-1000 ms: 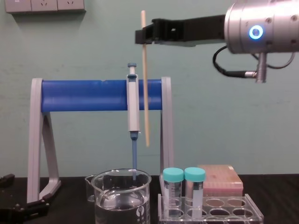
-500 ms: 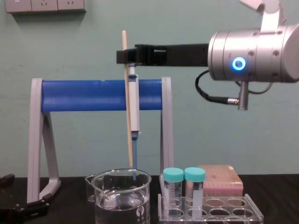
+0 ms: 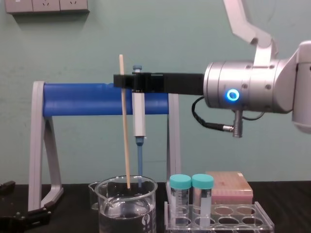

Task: Hold the thermometer with one hand and immerse one end into the beaker, then reinsert it into the test tube rack.

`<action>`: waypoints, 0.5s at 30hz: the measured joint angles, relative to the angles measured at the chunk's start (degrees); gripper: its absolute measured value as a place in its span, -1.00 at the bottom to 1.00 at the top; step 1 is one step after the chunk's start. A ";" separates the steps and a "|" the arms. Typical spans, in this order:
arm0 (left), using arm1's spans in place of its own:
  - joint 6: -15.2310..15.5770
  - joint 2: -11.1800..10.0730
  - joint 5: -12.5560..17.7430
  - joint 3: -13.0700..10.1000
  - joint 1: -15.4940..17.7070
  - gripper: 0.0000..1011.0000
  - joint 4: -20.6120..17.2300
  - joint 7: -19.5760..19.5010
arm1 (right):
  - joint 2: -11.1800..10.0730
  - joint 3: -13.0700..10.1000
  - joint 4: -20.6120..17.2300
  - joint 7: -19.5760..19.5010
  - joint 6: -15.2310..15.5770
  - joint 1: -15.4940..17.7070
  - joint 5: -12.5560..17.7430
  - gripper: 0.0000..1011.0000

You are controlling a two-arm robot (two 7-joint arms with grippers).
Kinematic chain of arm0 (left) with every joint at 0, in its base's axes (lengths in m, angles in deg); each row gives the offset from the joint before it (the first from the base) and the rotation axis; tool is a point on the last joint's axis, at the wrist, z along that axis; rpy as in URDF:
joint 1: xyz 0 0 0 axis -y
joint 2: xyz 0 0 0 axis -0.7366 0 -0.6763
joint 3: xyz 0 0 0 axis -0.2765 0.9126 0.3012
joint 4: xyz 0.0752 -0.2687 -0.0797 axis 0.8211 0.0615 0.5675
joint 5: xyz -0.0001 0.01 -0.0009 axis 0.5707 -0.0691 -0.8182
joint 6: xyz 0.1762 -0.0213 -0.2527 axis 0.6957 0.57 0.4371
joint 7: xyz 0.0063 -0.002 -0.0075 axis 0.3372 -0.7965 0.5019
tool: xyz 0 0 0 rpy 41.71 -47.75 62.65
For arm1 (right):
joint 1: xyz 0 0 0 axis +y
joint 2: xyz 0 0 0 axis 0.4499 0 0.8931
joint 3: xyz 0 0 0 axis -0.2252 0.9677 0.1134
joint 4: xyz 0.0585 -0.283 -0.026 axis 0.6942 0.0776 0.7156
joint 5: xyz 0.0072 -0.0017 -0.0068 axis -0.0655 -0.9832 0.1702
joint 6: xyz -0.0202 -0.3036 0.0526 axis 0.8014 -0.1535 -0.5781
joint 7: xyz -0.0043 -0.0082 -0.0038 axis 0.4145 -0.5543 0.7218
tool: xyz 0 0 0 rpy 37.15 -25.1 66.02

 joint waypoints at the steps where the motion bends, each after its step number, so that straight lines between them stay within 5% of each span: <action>1: 0.00 0.00 0.00 0.00 0.00 0.99 0.00 0.00 | 0.36 0.14 0.96 0.25 -0.45 -0.24 -0.27 -0.89; 15: 0.00 0.00 0.00 0.00 0.00 0.99 0.00 0.00 | 2.10 0.39 5.45 0.93 -1.43 -0.66 -1.85 -0.89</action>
